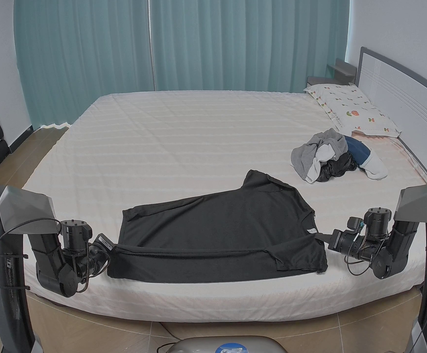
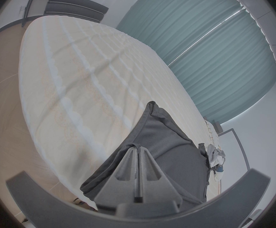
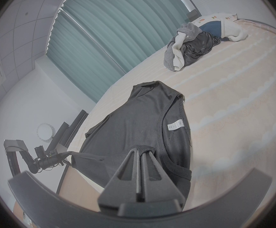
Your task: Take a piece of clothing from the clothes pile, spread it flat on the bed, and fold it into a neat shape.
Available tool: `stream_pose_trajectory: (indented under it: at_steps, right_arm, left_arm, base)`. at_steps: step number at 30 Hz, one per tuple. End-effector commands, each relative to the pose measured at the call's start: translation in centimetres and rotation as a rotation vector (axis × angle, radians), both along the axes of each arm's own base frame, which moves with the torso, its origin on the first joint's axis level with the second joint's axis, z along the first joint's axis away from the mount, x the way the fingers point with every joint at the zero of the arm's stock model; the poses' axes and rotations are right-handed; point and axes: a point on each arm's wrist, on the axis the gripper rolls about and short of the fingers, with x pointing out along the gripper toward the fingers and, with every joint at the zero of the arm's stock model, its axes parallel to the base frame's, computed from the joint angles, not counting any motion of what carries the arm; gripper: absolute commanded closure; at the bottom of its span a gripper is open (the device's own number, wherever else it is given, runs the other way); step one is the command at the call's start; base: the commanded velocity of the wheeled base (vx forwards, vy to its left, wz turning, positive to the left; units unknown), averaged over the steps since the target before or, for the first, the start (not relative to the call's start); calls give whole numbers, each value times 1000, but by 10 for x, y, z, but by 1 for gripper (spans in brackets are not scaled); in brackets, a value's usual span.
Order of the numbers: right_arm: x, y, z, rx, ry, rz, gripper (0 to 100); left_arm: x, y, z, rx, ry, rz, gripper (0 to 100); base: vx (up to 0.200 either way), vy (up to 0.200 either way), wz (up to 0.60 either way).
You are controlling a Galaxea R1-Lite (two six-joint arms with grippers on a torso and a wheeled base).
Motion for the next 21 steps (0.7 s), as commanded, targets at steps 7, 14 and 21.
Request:
stream_pose_trajectory:
  at_steps: [7, 14, 21]
  right_arm:
    - [2, 0, -4, 17, -4, -5, 100]
    - [2, -2, -6, 76, -17, -33, 0]
    - [-6, -10, 7, 85, -41, -111, 0]
  left_arm:
    - [4, -5, -3, 11, 11, 2, 0]
    - [7, -5, -5, 21, 10, 22, 0]
    - [7, -4, -2, -15, 4, 47, 0]
  base:
    - [0, 0, 0]
    - [0, 0, 0]
    - [0, 0, 0]
